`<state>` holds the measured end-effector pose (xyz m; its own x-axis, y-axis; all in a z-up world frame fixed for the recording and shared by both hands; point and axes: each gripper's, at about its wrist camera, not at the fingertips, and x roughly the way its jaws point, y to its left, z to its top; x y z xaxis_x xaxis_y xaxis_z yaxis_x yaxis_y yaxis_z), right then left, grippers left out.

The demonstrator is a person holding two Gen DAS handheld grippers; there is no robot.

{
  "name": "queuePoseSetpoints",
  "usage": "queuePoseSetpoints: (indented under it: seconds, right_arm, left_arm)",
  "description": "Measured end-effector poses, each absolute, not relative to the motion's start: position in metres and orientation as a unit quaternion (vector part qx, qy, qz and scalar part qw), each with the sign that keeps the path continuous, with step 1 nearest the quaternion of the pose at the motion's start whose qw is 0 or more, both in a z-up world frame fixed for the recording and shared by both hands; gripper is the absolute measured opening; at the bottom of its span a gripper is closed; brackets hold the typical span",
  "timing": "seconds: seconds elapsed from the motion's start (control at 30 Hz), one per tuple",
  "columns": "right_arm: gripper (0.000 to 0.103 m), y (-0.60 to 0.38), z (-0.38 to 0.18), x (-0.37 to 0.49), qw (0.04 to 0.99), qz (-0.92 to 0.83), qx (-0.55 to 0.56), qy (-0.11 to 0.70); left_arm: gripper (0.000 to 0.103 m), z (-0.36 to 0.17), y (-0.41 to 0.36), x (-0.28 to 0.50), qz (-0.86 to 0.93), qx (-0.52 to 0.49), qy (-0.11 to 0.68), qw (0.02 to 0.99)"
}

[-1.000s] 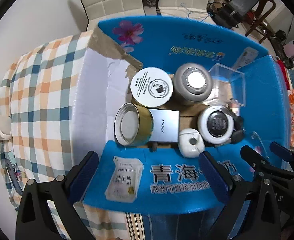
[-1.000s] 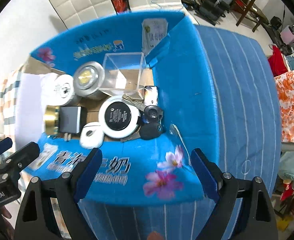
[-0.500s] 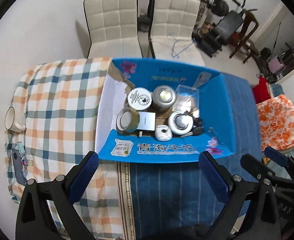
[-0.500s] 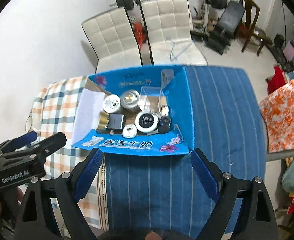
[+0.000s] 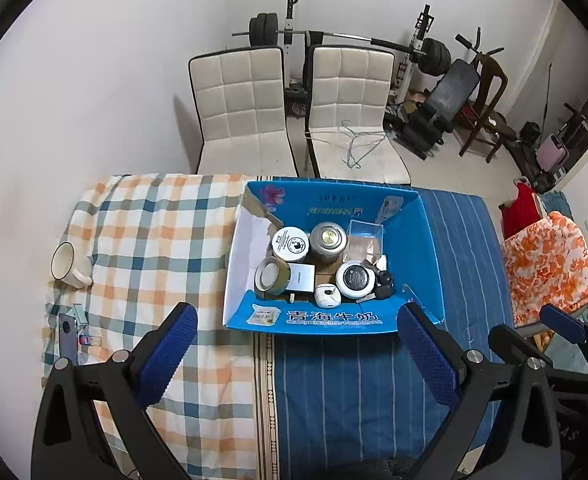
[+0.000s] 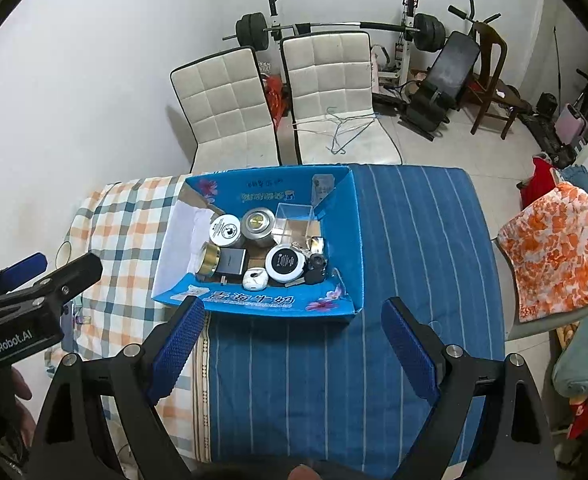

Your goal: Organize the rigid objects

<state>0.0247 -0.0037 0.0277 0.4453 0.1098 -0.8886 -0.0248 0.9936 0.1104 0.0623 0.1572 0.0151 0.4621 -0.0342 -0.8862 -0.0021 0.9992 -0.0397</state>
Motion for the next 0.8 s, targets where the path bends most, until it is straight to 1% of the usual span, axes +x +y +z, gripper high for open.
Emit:
queuePoseSetpoints:
  seconds: [0.8]
  right_arm:
    - [0.092, -0.014, 0.048, 0.017, 0.864, 0.02, 0.022, 0.502]
  left_arm:
    - [0.103, 0.026, 0.145, 0.043, 0.001, -0.017, 0.511, 0.859]
